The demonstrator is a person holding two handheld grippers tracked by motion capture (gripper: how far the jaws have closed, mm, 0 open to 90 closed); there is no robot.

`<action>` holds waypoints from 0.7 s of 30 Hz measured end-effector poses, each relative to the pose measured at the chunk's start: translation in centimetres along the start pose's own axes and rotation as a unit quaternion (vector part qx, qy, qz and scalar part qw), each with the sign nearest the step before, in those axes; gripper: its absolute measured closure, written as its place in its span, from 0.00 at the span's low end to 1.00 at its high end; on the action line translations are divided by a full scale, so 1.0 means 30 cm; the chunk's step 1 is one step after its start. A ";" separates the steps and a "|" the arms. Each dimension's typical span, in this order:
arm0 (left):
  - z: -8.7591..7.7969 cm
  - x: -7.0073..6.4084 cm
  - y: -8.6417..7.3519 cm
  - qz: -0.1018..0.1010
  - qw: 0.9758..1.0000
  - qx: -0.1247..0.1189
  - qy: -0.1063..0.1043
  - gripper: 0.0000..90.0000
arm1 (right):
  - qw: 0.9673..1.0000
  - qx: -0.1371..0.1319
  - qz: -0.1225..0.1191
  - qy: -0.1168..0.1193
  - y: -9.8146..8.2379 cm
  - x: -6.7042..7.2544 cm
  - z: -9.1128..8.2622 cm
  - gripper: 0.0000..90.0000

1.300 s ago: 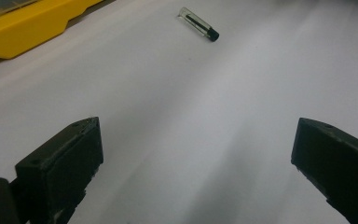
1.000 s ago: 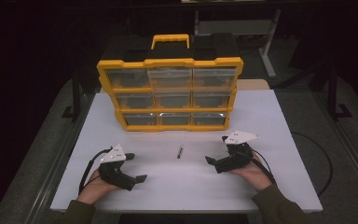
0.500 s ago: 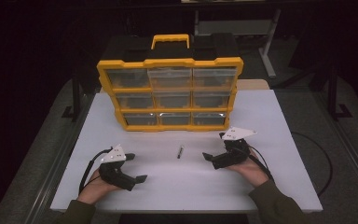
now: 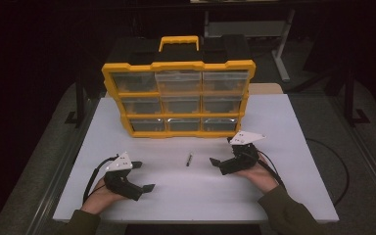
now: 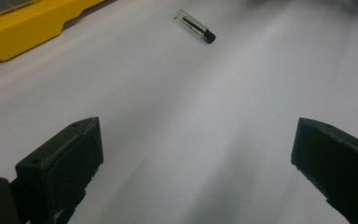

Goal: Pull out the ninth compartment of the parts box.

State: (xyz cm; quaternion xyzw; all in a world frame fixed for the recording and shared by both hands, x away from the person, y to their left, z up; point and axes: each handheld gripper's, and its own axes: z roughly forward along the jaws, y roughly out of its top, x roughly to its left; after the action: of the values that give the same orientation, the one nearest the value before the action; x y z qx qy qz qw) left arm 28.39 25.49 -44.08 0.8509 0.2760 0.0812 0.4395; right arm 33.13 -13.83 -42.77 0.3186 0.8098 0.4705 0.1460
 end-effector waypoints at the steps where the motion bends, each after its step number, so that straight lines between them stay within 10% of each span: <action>1: 0.001 -0.001 0.000 -0.001 1.000 -0.001 0.000 0.02 | 1.000 -0.002 -0.003 0.000 0.001 -0.001 0.004 0.00; 21: -0.004 0.002 0.000 -0.002 1.000 -0.005 -0.002 0.02 | 1.000 -0.001 -0.006 0.010 0.017 -0.003 0.042 0.00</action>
State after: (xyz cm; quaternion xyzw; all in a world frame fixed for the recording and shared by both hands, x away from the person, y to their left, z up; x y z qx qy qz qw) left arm 28.39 25.61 -44.02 0.8485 0.2763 0.0797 0.4443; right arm 34.06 -12.86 -42.97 0.3089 0.8127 0.4736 0.1410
